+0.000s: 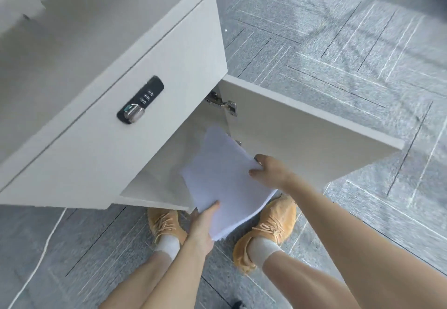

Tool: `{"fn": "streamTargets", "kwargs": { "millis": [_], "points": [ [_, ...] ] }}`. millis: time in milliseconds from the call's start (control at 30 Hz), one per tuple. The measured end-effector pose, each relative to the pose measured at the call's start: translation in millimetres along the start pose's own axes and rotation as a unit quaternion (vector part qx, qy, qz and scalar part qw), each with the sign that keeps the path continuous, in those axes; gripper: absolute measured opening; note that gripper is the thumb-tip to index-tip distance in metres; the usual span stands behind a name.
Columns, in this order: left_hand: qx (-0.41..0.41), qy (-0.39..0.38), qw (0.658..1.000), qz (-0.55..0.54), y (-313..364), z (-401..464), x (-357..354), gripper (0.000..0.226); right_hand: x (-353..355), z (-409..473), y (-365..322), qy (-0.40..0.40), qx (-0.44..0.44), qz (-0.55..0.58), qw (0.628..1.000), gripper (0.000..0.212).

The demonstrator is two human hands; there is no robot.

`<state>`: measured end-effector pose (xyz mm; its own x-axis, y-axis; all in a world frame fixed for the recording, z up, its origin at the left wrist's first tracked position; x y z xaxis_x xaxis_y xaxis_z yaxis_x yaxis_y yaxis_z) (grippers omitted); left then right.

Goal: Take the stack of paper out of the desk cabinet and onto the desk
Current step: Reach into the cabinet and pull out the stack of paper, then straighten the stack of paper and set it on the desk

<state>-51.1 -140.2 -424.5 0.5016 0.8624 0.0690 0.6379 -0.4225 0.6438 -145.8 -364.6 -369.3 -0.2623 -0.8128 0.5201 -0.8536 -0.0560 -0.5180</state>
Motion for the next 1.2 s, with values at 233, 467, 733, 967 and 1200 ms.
{"fn": "streamTargets", "kwargs": {
  "millis": [233,467,733,967,1200],
  "points": [
    [-0.076,-0.046,0.996,-0.021,38.4,-154.4,-15.1,0.038,72.9,-155.4,10.7,0.072,0.011,0.033,0.997,0.02],
    [-0.18,-0.076,0.98,-0.041,71.4,-303.1,-2.5,0.022,128.2,-306.8,-3.7,0.093,0.068,0.132,0.984,0.016],
    [-0.336,-0.114,0.932,-0.077,180.6,-452.8,45.4,0.03,177.8,-464.5,-71.8,0.12,0.198,0.255,0.939,0.028],
    [-0.381,-0.164,0.9,-0.137,295.0,-548.4,164.3,0.035,166.7,-551.8,-215.9,0.019,0.329,0.382,0.863,0.016],
    [-0.454,-0.086,0.879,-0.118,371.0,-524.7,278.6,0.035,116.7,-530.1,-365.1,-0.057,0.378,0.289,0.878,0.023]
  ]
}}
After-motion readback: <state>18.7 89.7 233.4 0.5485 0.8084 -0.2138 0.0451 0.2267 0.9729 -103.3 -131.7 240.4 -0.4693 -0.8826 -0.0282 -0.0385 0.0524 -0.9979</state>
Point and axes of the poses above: each hand's wrist, its own z-axis towards the middle knuckle, its own x-axis out of the back of the hand, y = z × x, the point moved 6 cm from there along z, towards the middle knuckle, and after that the axes turned 10 degrees about -x, right-handed, at the moved point
